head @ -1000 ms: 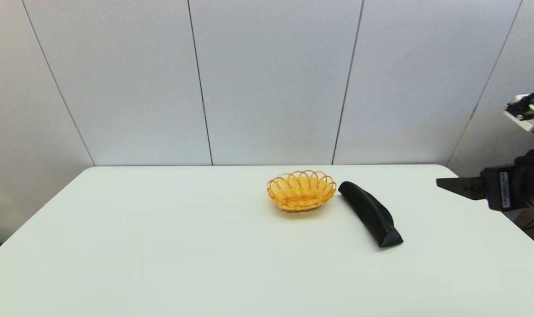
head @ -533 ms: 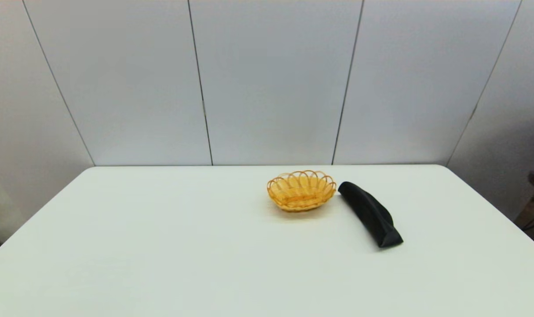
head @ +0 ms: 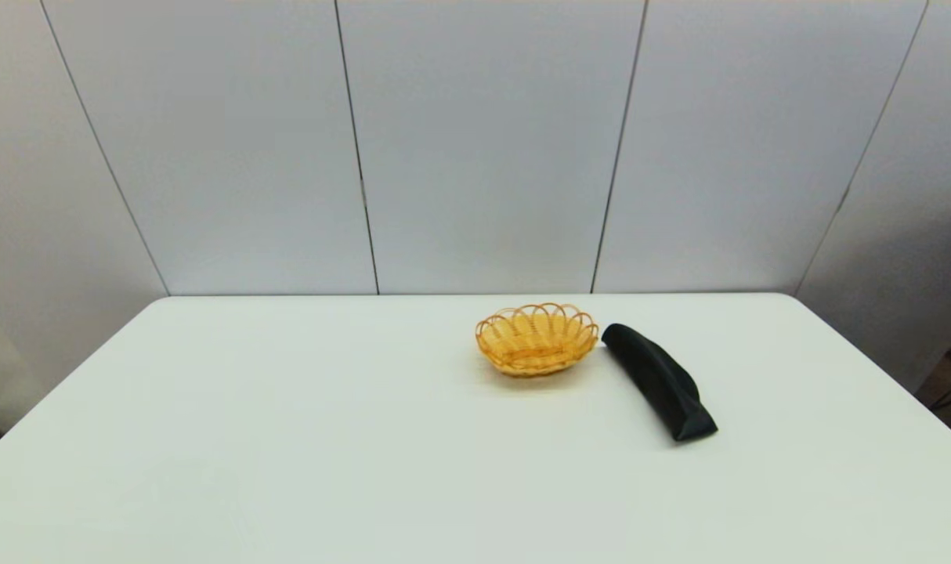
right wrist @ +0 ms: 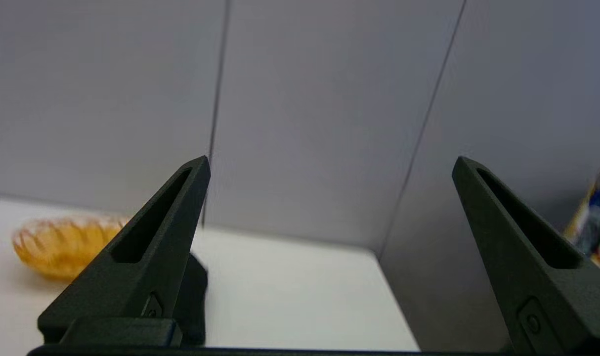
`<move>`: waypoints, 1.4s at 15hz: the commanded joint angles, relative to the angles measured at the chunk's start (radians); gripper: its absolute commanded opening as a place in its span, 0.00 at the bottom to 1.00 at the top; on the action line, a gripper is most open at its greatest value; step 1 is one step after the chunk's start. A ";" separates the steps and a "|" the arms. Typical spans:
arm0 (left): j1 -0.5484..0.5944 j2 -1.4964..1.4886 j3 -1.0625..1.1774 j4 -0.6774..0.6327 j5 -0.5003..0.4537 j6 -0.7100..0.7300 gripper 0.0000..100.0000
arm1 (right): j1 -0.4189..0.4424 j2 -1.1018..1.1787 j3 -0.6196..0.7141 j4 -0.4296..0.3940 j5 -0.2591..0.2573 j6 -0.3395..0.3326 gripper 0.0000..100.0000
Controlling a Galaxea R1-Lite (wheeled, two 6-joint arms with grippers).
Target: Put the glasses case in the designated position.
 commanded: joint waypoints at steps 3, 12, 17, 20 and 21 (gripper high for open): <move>0.001 0.001 0.000 0.000 0.001 0.000 1.00 | -0.035 -0.214 0.144 -0.220 0.091 0.027 1.00; 0.000 0.001 0.000 0.000 0.001 0.000 1.00 | -0.033 -0.449 0.268 -0.237 0.102 0.041 1.00; 0.001 0.001 0.000 0.000 -0.001 0.000 1.00 | -0.033 -0.449 0.268 0.180 0.096 0.040 1.00; 0.000 0.001 0.000 0.000 -0.001 0.000 1.00 | -0.033 -0.449 0.268 0.524 0.087 0.050 1.00; 0.001 0.001 0.000 0.000 0.001 0.000 1.00 | -0.033 -0.449 0.268 0.598 0.078 0.055 1.00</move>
